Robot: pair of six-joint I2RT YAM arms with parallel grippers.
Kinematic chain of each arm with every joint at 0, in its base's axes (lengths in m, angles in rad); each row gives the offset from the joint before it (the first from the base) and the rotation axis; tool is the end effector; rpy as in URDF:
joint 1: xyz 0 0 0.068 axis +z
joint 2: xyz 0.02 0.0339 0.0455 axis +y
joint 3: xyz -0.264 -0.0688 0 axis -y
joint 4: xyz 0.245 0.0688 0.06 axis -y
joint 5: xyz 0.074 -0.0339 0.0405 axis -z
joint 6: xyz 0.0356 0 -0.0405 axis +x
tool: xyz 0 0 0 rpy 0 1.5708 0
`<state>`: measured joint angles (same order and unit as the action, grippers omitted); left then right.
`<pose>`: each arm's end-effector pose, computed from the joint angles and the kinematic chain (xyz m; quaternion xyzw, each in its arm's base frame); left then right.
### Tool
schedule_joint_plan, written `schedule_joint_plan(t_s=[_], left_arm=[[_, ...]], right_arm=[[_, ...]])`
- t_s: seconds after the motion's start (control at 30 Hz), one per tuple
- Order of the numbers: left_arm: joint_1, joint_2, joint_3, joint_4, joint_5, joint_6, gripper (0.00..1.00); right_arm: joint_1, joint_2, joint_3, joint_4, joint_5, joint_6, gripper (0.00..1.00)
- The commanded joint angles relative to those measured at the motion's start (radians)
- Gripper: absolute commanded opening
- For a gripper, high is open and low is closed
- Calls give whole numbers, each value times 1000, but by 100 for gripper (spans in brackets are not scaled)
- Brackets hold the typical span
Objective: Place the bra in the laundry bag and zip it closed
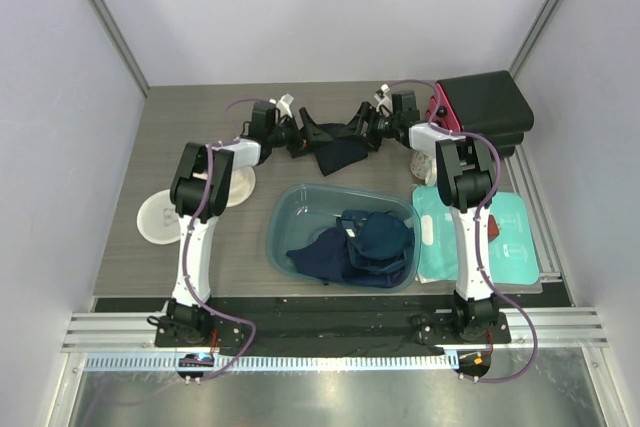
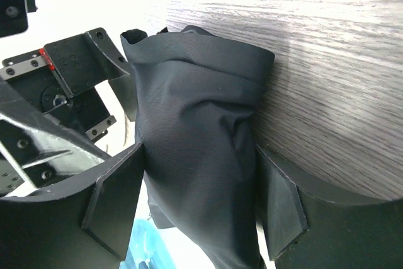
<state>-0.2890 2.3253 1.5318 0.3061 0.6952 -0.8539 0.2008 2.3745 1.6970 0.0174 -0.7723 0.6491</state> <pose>0.4775 -0.1658 0.1258 -0.0559 0.8226 -0.5077 0.2499 0.5018 0.1275 0.1289 0.0234 0.8480 0.4761 0.2317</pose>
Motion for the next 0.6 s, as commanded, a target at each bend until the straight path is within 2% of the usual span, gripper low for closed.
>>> schedule_joint_plan(t_s=[0.0, 0.13, 0.33, 0.4, 0.57], left_arm=[[-10, -23, 10, -121, -34, 50, 87], [-33, 8, 13, -78, -34, 10, 85], [-30, 54, -4, 100, -28, -89, 75], [-29, 62, -15, 196, -19, -166, 72], [-30, 71, -12, 252, -26, -208, 57]], right_arm=[[-4, -17, 42, -11, 13, -22, 72], [-1, -20, 46, -11, 10, -12, 72], [0, -18, 41, -11, 4, -14, 72], [2, -18, 41, -11, 1, -17, 72], [3, -23, 43, -11, -1, -20, 72]])
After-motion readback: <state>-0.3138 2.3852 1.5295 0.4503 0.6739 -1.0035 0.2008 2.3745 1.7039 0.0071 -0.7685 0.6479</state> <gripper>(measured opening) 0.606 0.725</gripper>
